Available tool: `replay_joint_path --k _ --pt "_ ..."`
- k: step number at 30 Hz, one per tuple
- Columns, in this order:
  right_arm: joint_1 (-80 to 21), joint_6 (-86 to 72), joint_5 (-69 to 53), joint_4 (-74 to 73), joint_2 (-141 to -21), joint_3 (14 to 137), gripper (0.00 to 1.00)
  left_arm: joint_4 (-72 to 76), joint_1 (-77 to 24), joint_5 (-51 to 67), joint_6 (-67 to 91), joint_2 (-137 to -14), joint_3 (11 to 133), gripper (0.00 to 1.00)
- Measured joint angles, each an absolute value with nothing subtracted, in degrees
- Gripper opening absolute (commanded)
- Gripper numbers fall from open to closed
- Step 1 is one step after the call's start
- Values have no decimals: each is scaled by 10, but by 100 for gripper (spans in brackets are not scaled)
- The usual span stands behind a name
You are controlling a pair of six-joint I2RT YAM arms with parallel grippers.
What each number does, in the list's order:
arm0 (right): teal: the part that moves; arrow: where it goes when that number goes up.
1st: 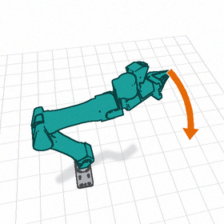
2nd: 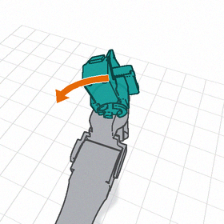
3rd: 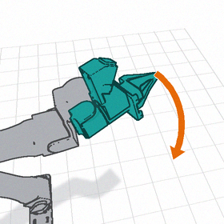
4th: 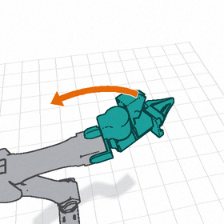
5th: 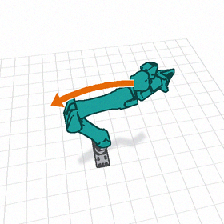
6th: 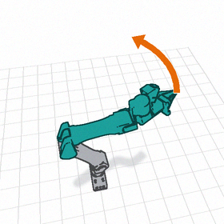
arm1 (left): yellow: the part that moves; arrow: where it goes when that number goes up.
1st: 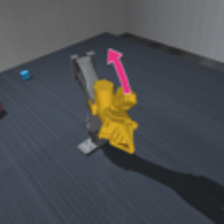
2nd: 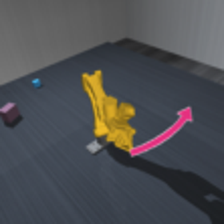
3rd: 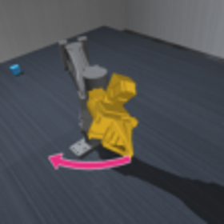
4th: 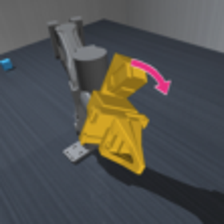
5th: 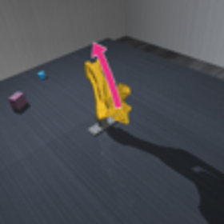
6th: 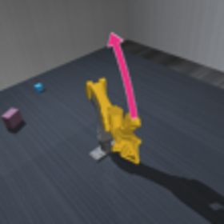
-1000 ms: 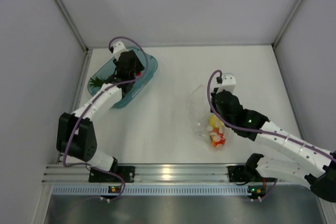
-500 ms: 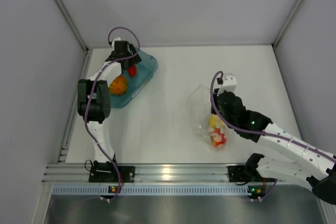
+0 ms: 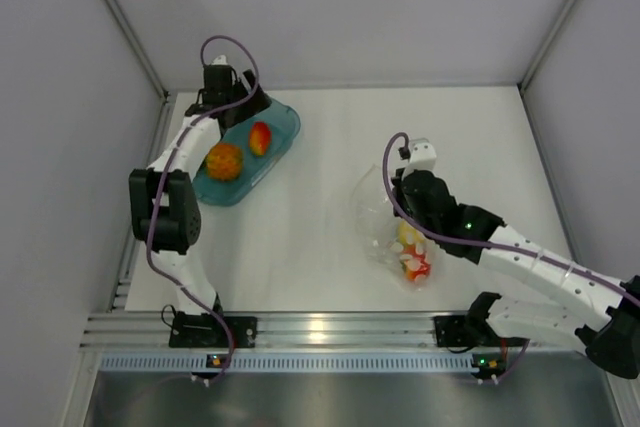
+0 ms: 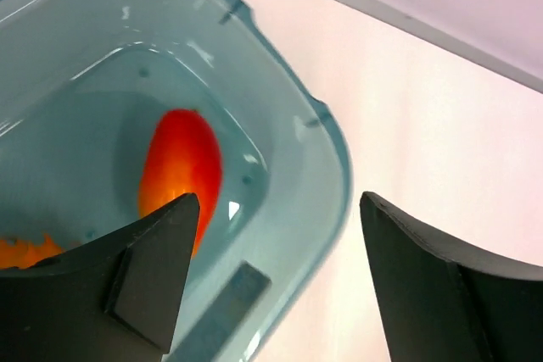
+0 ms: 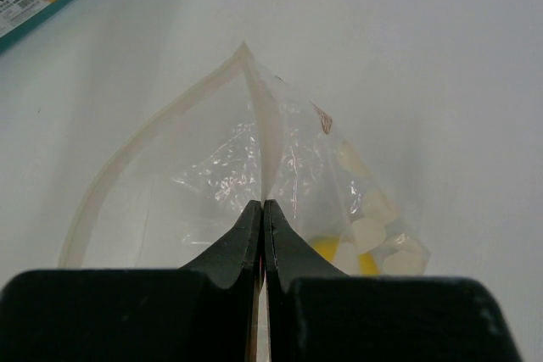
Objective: Open the zip-top bag and remove the fake food
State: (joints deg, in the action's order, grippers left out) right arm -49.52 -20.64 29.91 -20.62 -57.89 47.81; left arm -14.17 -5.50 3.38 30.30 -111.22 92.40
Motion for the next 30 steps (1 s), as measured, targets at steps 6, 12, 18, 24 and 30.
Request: replay_joint_path --k 6,12,18,24,30 --pt "-495 -207 284 -196 -598 500 0 -115 -63 139 330 -929 804 27" --pt "-495 -206 263 -187 -625 531 0 -98 -140 187 342 -797 692 29" --pt "-497 -207 246 -174 -655 557 0 -100 -255 187 351 -719 620 34" --pt "-506 -222 238 -152 -687 581 0 -83 -376 159 362 -650 575 45" --pt "-524 -233 233 -136 -698 590 0 -47 -433 125 376 -634 512 40"
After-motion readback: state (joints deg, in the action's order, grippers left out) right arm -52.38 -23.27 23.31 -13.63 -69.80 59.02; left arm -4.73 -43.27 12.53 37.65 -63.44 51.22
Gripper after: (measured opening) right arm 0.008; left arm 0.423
